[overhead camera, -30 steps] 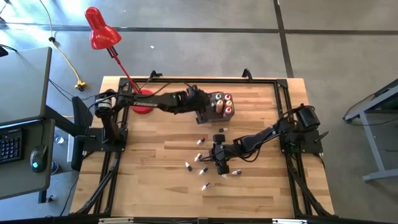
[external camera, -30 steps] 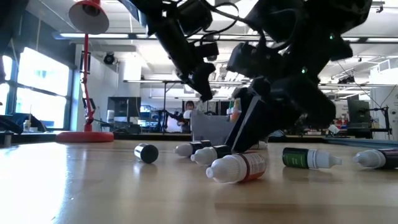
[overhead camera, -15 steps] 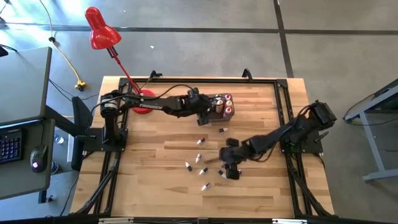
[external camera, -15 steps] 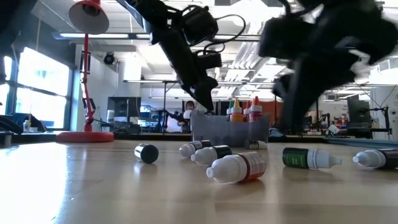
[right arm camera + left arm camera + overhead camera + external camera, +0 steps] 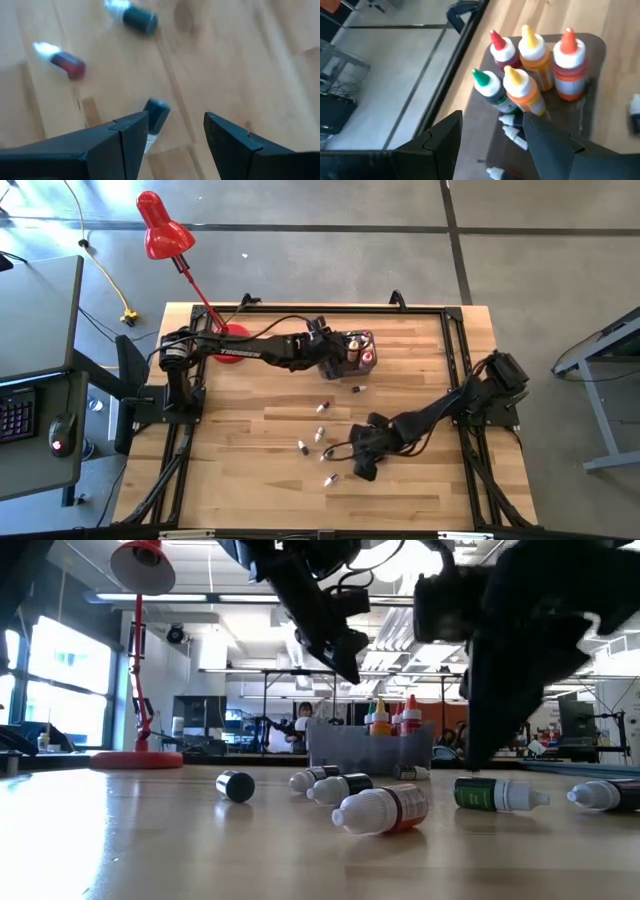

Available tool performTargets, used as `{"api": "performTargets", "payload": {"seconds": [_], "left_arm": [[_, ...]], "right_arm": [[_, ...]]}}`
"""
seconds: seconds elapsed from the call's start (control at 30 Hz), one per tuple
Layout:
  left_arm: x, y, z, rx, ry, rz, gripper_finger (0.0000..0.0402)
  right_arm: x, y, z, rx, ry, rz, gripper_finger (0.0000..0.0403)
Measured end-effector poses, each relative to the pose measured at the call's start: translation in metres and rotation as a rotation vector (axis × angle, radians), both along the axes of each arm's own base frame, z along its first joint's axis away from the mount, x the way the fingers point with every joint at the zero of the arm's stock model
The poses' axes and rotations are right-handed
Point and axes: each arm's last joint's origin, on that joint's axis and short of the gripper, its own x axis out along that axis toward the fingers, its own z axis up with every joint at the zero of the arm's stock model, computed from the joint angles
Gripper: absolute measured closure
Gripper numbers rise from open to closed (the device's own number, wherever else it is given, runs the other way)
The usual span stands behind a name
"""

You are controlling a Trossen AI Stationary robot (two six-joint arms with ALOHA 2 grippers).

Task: Pick & Place food coloring
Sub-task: Put the small green food coloring bottle into the black bin

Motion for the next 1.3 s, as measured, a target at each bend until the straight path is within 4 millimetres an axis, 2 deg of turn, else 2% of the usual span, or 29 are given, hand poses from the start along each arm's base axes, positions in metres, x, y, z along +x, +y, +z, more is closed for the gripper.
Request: {"api": "performTargets", "payload": {"seconds": [0.33,0.6,0.77,0.93,1.1,1.3], "left_arm": [[-0.001,0.001,0.005,0.052,0.028,0.031,0.0197],[-0.007,-0.008,0.008,0.102,0.079,0.067,0.0197],[-0.013,-0.033,0.022,0.206,0.073,0.118,0.0197],[-0.028,-0.063,0.050,0.314,0.039,0.142,0.0197],[-0.053,-0.094,0.079,0.363,0.005,0.127,0.0197],[-0.095,-0.132,0.111,0.415,-0.051,0.092,0.0197]], "right_arm": [[0.022,0.014,-0.004,-0.014,0.091,0.039,0.0215],[0.024,0.012,-0.017,-0.042,0.146,0.097,0.0216],[0.025,0.008,-0.018,-0.105,0.145,0.224,0.0233],[0.028,0.002,-0.019,-0.099,0.143,0.269,0.0247],[0.029,-0.001,-0.019,-0.084,0.153,0.263,0.0249],[0.027,-0.003,-0.019,-0.090,0.182,0.262,0.0249]]}}
